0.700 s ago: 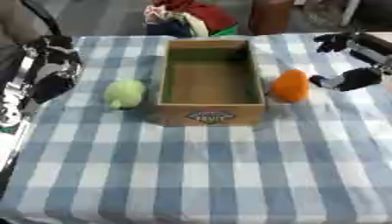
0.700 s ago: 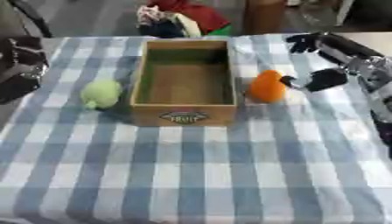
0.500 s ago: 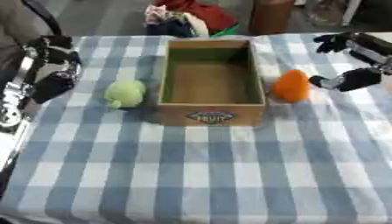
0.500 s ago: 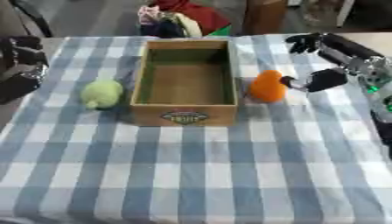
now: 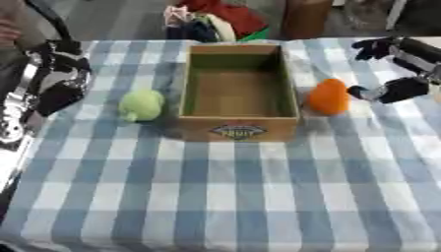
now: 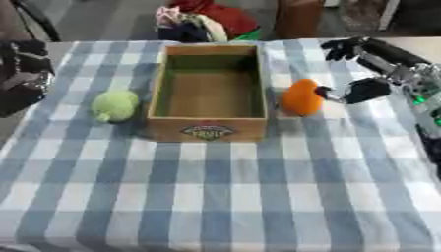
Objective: Pick up objects on the table and place them in the box.
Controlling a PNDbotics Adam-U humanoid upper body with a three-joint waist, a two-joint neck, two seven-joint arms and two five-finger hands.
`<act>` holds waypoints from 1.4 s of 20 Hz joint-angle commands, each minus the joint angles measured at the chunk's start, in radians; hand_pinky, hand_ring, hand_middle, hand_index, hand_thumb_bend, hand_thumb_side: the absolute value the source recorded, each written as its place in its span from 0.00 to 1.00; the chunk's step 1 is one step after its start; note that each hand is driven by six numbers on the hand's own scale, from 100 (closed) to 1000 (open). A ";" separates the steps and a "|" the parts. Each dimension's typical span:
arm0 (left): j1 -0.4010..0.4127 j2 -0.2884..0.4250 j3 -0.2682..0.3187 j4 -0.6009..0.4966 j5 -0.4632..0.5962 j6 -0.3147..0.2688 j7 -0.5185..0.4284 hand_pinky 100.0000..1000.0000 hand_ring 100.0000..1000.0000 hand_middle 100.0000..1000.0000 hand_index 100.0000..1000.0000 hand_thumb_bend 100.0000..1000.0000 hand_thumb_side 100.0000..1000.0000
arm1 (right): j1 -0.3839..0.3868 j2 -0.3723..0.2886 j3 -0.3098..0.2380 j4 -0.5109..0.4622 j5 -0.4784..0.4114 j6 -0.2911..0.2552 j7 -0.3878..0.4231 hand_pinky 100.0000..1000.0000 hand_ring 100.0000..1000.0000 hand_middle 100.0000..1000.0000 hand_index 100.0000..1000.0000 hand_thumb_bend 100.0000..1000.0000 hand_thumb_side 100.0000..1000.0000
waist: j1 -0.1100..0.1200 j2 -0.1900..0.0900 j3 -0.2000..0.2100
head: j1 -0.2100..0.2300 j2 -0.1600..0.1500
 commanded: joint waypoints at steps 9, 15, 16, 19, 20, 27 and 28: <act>-0.015 0.028 0.009 -0.011 0.005 -0.003 -0.003 0.71 0.66 0.66 0.78 0.00 0.21 | -0.062 0.041 0.002 0.145 0.101 -0.017 0.015 0.80 0.79 0.73 0.91 0.35 0.39 | 0.006 -0.012 0.008 | -0.014 0.005; -0.018 0.025 0.008 -0.012 0.006 -0.004 -0.005 0.71 0.66 0.66 0.78 0.00 0.21 | -0.077 0.082 -0.023 0.232 0.177 -0.017 -0.017 0.80 0.79 0.73 0.88 0.31 0.34 | 0.010 -0.009 0.011 | -0.018 0.005; -0.018 0.024 0.007 -0.012 0.006 -0.004 -0.005 0.71 0.66 0.66 0.78 0.00 0.21 | -0.079 0.088 -0.027 0.242 0.190 -0.018 -0.024 0.80 0.79 0.73 0.88 0.31 0.34 | 0.011 -0.008 0.012 | -0.018 0.005; -0.018 0.022 0.007 -0.012 0.006 -0.004 -0.006 0.71 0.66 0.66 0.78 0.00 0.21 | -0.083 0.102 -0.034 0.262 0.223 -0.021 -0.049 0.80 0.79 0.72 0.79 0.23 0.22 | 0.012 -0.008 0.013 | -0.019 0.005; -0.018 0.022 0.007 -0.012 0.006 -0.004 -0.006 0.71 0.66 0.66 0.78 0.00 0.21 | -0.083 0.105 -0.036 0.265 0.230 -0.021 -0.059 0.80 0.79 0.72 0.78 0.22 0.21 | 0.012 -0.008 0.013 | -0.019 0.005; -0.017 0.022 0.006 -0.012 0.007 -0.004 -0.007 0.71 0.66 0.66 0.78 0.00 0.21 | -0.083 0.110 -0.047 0.254 0.293 0.009 -0.204 0.75 0.72 0.61 0.39 0.00 0.00 | 0.012 -0.010 0.014 | -0.020 0.004; -0.017 0.023 0.006 -0.012 0.007 -0.004 -0.007 0.71 0.66 0.66 0.78 0.00 0.21 | -0.083 0.108 -0.048 0.249 0.295 0.012 -0.231 0.74 0.71 0.60 0.37 0.00 0.00 | 0.012 -0.010 0.013 | -0.020 0.004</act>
